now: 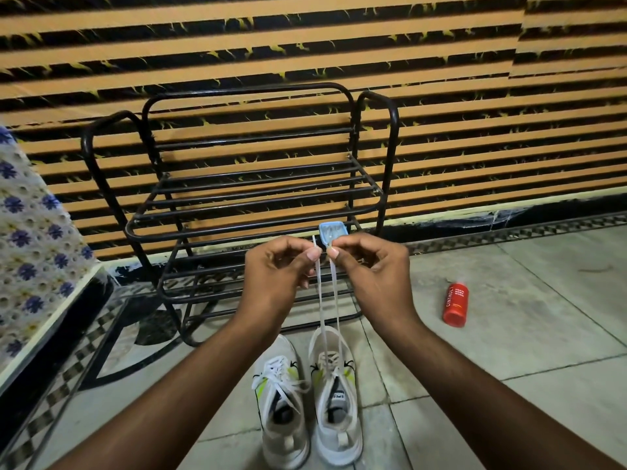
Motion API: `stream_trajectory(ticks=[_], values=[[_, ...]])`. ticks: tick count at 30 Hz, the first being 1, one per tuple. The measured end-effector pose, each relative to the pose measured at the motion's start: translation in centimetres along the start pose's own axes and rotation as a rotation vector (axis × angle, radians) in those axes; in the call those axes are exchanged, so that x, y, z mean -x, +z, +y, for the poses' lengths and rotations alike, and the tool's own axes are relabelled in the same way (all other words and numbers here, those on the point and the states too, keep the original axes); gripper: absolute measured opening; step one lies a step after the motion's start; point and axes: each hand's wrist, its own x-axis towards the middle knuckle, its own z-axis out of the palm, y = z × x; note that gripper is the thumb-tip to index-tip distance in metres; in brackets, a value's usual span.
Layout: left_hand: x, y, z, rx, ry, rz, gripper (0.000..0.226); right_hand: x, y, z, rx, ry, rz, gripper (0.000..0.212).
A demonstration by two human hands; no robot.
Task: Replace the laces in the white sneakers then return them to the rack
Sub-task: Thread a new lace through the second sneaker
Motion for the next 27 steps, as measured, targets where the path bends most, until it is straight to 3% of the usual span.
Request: stream_trajectory(ticks=[7, 27], values=[[0.03, 0.05, 0.21, -0.03, 0.037, 0.008, 0.005, -0.34, 0.12, -0.16, -0.012, -0.008, -0.063, 0.011], [0.29, 0.38, 0.41, -0.071, 0.102, -0.018, 0.002, -0.68, -0.03, -0.45, -0.034, 0.003, -0.031, 0.013]])
